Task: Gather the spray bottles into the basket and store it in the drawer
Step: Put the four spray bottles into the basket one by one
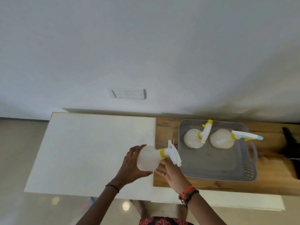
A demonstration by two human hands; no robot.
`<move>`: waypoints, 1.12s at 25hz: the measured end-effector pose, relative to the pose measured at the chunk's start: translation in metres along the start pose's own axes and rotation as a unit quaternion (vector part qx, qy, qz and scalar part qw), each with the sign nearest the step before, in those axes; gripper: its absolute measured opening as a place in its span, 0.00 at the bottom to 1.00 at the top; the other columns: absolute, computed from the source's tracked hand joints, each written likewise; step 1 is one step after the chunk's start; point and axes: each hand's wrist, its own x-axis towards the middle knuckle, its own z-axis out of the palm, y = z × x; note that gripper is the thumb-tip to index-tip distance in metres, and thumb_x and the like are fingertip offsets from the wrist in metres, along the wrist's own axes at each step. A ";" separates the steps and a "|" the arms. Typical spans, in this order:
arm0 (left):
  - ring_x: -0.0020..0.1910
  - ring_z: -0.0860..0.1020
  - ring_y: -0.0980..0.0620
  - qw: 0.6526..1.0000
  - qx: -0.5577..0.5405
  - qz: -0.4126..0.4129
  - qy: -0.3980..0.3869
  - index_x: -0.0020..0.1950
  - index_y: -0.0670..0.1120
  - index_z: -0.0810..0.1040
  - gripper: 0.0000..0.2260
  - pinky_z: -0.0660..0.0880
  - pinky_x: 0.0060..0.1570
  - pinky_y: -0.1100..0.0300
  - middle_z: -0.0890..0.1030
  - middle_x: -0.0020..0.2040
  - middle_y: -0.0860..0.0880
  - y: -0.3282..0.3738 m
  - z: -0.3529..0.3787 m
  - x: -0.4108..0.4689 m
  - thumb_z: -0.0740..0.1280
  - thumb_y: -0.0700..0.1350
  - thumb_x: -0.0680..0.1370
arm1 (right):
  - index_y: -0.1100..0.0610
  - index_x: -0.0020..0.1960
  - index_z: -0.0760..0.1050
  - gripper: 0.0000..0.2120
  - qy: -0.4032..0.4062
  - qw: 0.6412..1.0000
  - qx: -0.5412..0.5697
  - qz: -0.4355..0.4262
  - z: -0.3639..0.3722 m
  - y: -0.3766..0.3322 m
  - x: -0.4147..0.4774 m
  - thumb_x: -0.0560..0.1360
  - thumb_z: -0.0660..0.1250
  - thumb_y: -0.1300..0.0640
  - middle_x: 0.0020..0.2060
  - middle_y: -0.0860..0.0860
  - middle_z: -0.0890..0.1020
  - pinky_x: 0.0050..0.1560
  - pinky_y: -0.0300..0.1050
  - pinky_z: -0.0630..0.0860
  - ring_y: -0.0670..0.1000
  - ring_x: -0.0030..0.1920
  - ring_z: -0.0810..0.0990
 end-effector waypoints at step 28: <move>0.72 0.68 0.44 0.983 0.025 -0.032 -0.181 0.76 0.41 0.55 0.42 0.70 0.69 0.52 0.64 0.74 0.42 0.119 0.168 0.079 0.76 0.41 0.68 | 0.56 0.73 0.66 0.22 0.188 0.970 -0.146 -0.040 -0.178 -0.022 0.015 0.79 0.61 0.60 0.70 0.56 0.72 0.68 0.58 0.72 0.58 0.69 0.72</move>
